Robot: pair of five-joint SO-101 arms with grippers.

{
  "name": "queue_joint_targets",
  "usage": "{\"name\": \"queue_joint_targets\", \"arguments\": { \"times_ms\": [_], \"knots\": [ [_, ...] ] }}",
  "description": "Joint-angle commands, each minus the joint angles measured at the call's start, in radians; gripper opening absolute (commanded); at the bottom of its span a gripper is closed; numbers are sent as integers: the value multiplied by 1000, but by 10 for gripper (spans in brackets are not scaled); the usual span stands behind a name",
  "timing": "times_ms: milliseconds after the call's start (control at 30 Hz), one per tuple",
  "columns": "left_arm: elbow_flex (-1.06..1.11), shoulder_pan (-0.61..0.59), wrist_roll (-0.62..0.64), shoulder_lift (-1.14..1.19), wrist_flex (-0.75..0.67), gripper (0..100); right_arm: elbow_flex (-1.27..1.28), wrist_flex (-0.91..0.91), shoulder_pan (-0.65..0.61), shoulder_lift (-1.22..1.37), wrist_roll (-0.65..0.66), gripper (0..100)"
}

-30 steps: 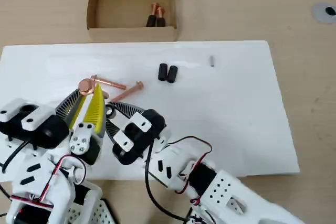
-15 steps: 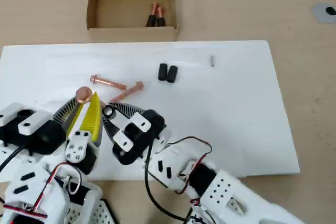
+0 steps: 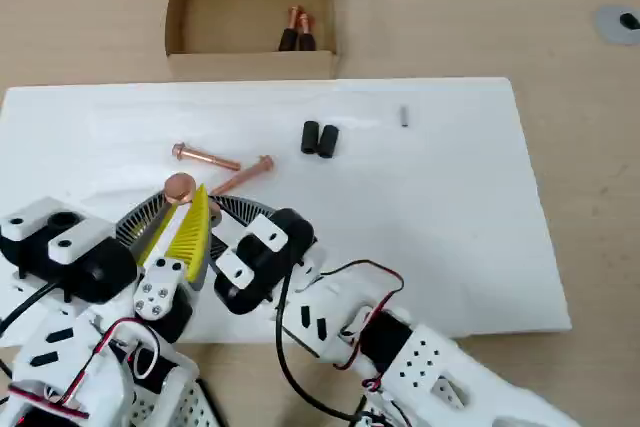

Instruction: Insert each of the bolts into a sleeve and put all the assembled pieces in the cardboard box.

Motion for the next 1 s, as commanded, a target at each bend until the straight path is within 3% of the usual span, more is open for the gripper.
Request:
{"name": "queue_joint_targets", "arguments": {
  "times_ms": [0,200,967],
  "knots": [
    [-48,8,-5,-1,0,4,-4,-26,15,2,2,9],
    [-48,-15,-60,-2,2,4,-5,-26,15,2,2,9],
    [-25,-49,-34,-2,40,6,-7,-26,15,2,2,9]
  ]
}}
